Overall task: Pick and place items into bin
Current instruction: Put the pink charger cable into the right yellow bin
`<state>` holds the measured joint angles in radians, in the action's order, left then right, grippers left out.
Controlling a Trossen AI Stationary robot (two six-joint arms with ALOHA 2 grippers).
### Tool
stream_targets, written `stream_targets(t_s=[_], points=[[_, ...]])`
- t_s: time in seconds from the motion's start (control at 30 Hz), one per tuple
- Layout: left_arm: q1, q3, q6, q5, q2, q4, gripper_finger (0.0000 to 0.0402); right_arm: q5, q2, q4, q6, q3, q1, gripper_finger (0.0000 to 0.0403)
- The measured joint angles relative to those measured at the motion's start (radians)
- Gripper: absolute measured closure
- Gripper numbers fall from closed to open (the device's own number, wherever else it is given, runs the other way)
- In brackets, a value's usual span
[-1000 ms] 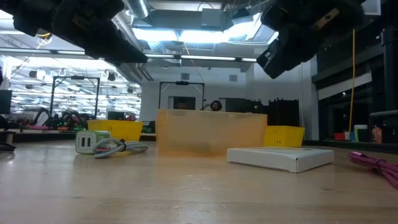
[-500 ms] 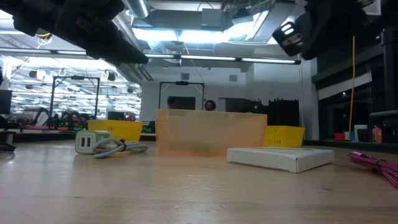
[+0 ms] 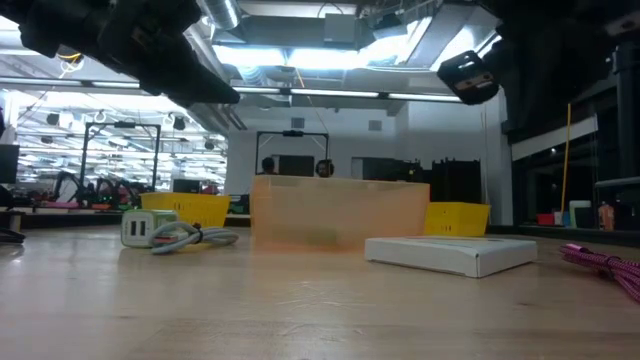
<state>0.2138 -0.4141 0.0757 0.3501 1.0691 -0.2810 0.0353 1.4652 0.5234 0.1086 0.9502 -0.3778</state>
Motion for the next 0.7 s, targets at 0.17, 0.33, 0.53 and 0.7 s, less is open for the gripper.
stream_targets(t_s=[0.17, 0.33, 0.53, 0.7], points=[[0.0, 0.0, 0.044, 0.001, 0.0, 0.0, 0.04, -0.03, 0.063, 0.089, 0.02, 0.064, -0.031, 0.0403], [0.0, 0.0, 0.044, 0.005, 0.0, 0.0, 0.04, -0.06, 0.099, 0.105, 0.008, 0.067, -0.068, 0.0403], [0.0, 0.0, 0.044, 0.047, 0.0, 0.0, 0.04, -0.066, 0.1, 0.137, 0.006, 0.051, -0.078, 0.0403], [0.0, 0.0, 0.044, 0.058, 0.0, 0.0, 0.04, -0.069, 0.1, 0.132, 0.075, 0.051, -0.081, 0.0399]])
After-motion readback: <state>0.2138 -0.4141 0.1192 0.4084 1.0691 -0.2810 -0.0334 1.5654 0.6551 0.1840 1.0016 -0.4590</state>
